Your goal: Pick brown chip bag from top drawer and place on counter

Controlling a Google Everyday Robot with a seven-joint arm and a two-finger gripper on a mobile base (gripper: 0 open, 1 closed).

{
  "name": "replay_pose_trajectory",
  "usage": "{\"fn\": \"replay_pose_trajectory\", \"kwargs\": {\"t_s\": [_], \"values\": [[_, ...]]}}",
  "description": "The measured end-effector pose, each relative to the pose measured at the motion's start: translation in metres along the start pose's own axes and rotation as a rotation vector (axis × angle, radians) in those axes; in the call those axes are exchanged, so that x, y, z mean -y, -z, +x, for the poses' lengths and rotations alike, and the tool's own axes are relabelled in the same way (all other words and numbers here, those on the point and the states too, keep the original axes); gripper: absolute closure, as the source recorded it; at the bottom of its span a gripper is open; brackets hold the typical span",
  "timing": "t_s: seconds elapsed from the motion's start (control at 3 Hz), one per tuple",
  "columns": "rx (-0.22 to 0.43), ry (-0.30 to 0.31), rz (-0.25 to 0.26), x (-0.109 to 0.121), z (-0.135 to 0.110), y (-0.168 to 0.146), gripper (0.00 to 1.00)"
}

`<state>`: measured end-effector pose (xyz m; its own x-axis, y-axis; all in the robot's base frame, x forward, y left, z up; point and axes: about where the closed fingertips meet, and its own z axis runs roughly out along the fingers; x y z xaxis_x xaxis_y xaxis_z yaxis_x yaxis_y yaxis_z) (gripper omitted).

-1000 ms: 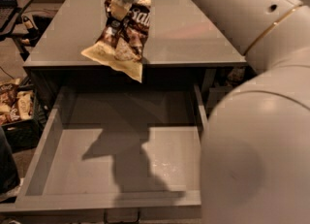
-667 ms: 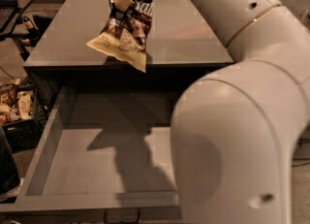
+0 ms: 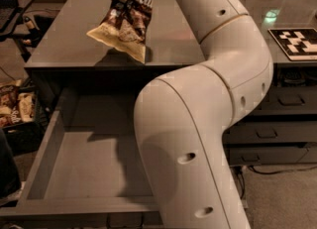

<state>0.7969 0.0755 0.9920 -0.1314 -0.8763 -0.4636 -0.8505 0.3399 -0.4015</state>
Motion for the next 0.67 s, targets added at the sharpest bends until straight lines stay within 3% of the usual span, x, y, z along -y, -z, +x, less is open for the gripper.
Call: {"fn": "replay_pose_trajectory", "kwargs": {"t_s": [0.67], "values": [[0.021, 0.027, 0.008, 0.005, -0.021, -0.029, 1.00]]}}
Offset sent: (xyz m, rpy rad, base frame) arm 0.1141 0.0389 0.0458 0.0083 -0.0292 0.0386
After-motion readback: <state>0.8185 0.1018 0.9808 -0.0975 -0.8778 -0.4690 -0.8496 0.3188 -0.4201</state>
